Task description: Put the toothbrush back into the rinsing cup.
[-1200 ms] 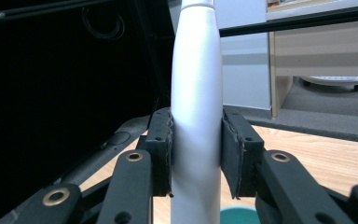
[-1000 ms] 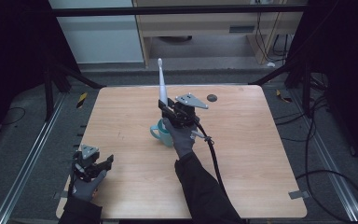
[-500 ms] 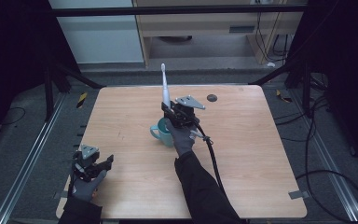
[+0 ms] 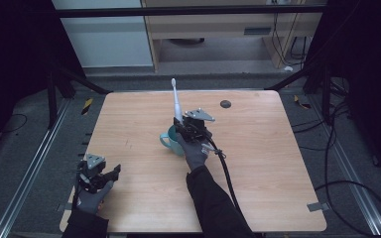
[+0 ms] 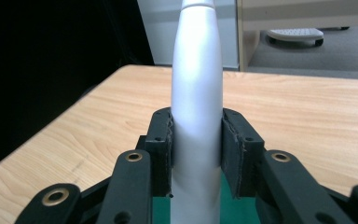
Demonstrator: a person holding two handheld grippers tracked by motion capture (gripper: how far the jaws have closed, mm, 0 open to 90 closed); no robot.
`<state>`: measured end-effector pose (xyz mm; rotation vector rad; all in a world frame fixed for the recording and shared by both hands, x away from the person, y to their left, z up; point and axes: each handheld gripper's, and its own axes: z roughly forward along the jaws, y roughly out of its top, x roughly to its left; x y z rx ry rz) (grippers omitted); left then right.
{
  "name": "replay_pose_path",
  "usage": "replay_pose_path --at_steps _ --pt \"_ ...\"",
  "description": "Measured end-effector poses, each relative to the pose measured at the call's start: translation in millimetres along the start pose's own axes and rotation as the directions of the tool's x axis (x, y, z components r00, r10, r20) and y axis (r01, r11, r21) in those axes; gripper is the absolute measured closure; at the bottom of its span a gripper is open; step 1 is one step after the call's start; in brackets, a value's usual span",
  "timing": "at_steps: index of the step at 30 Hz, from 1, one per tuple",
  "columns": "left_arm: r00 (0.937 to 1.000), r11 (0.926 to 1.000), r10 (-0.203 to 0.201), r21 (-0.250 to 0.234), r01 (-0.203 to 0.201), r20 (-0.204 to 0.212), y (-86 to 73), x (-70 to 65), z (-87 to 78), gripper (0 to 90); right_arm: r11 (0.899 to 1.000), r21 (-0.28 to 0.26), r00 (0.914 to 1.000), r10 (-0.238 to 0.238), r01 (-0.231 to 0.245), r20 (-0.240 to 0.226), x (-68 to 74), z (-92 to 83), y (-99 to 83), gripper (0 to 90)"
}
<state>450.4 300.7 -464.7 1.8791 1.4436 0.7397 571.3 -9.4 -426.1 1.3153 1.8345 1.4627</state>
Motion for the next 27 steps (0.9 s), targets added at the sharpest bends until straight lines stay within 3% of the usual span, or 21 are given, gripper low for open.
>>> replay_pose_path --at_steps 20,27 --pt "1.0000 1.0000 0.005 0.005 -0.005 0.000 -0.2 -0.9 0.7 40.9 0.996 0.079 0.9987 -0.040 0.037 0.033 -2.3 1.2 -10.5 65.7" --pt "1.0000 1.0000 0.007 0.005 -0.007 0.001 -0.2 -1.3 0.8 40.9 0.998 0.051 0.9989 -0.042 0.041 0.021 -4.6 -5.5 -9.6 62.3"
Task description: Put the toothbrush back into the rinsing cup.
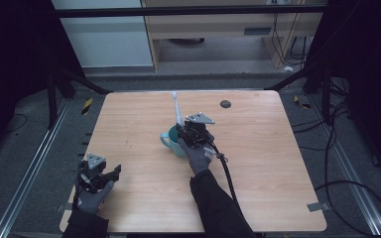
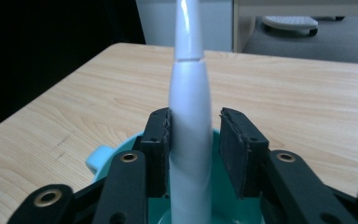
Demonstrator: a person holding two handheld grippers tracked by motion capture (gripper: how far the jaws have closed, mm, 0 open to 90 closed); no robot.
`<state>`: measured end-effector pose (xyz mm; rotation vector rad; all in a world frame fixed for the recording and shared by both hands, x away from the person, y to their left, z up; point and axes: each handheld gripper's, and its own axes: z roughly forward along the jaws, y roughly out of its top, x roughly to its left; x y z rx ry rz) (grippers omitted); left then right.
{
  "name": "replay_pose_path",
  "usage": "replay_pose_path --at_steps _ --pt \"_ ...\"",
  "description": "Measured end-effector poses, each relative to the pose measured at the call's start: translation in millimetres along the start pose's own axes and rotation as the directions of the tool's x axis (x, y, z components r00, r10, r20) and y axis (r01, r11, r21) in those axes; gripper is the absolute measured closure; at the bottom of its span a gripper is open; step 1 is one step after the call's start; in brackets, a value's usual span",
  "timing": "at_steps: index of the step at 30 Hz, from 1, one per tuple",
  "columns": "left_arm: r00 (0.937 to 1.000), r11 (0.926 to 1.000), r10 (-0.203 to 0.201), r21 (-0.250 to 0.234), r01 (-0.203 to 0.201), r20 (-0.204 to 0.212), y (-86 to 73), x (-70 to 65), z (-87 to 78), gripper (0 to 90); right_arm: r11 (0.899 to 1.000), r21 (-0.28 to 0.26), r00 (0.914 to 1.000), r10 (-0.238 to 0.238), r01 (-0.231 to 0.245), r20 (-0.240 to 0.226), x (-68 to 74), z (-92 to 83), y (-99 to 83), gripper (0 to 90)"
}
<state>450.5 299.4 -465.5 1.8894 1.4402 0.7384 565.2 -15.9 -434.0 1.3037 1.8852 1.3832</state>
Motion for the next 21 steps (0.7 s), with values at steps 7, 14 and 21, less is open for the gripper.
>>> replay_pose_path --at_steps 7,14,21 --pt "1.0000 1.0000 0.000 -0.001 0.000 0.002 -0.1 -0.5 -0.1 40.7 0.998 -0.059 0.9992 -0.018 0.016 -0.035 -4.6 -26.0 9.4 47.1" --pt "1.0000 1.0000 0.000 0.001 0.000 0.008 -1.0 -1.7 1.5 38.9 0.998 -0.054 0.9972 -0.034 0.031 -0.067 -26.1 -66.0 3.6 35.9" --pt "0.9999 1.0000 -0.006 0.003 0.006 0.010 -2.0 -2.0 3.7 35.2 0.997 -0.006 0.9957 -0.075 0.075 -0.055 -60.2 -110.8 -19.3 30.7"
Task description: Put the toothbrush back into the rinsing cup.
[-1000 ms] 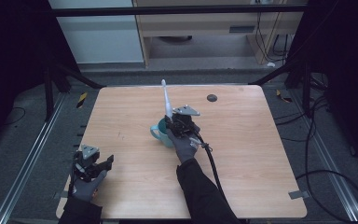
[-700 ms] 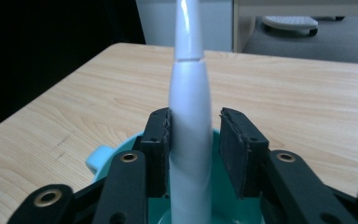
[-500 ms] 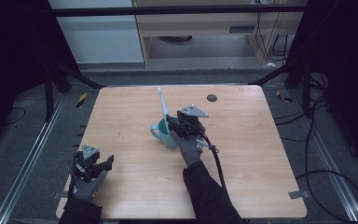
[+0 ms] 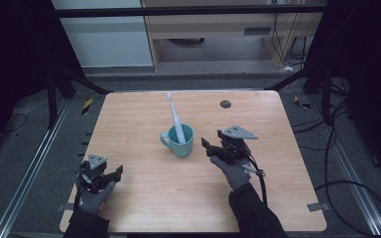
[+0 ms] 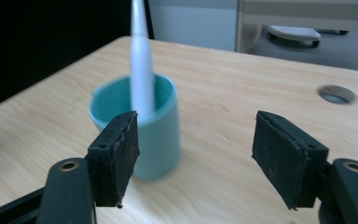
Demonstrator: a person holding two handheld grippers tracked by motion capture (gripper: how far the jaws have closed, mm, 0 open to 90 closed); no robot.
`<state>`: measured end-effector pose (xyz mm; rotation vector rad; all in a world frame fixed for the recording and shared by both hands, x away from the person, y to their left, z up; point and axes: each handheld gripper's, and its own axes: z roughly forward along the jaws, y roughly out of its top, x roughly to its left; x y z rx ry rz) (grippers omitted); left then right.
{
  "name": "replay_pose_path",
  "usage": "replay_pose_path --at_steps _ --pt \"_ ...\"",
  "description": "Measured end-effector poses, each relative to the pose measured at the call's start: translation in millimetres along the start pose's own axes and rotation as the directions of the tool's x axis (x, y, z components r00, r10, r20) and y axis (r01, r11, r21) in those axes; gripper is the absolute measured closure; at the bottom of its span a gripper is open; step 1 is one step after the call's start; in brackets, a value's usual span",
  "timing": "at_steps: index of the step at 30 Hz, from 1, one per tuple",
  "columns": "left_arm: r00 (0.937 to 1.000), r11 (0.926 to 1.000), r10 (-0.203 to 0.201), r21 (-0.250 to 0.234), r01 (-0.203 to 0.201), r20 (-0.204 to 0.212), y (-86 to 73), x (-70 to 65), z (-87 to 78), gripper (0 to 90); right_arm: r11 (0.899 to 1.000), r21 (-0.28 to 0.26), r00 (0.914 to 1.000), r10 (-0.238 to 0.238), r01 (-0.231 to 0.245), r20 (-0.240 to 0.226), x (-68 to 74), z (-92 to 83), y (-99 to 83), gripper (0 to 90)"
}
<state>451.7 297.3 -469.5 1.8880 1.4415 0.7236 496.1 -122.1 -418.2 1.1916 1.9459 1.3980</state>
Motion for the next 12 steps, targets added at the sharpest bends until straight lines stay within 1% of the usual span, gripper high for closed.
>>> replay_pose_path --at_steps 5,9,10,11,12 --pt "1.0000 1.0000 -0.002 0.006 0.002 0.001 -0.7 -0.4 1.5 32.8 1.000 0.022 0.9983 -0.013 0.012 0.057 -24.3 -30.0 -24.7 28.5" --pt "1.0000 1.0000 -0.002 0.008 0.002 0.007 -1.0 -1.1 2.4 31.4 0.998 0.058 0.9955 -0.010 0.004 0.095 -40.9 -44.2 -41.2 27.3" --pt "1.0000 1.0000 -0.001 0.008 0.000 0.008 -1.1 -1.3 2.4 30.9 0.997 0.074 0.9947 0.001 -0.008 0.102 -48.0 -48.9 -46.5 26.7" --pt "0.9999 1.0000 0.000 0.006 0.000 0.011 -1.1 -1.4 2.4 30.9 0.997 0.074 0.9947 0.001 -0.008 0.102 -48.0 -48.9 -46.5 26.7" --pt "0.9999 1.0000 0.000 0.005 0.000 0.013 -1.2 -1.3 2.5 30.7 0.997 0.080 0.9939 0.005 -0.014 0.111 -51.3 -50.9 -48.2 26.3"
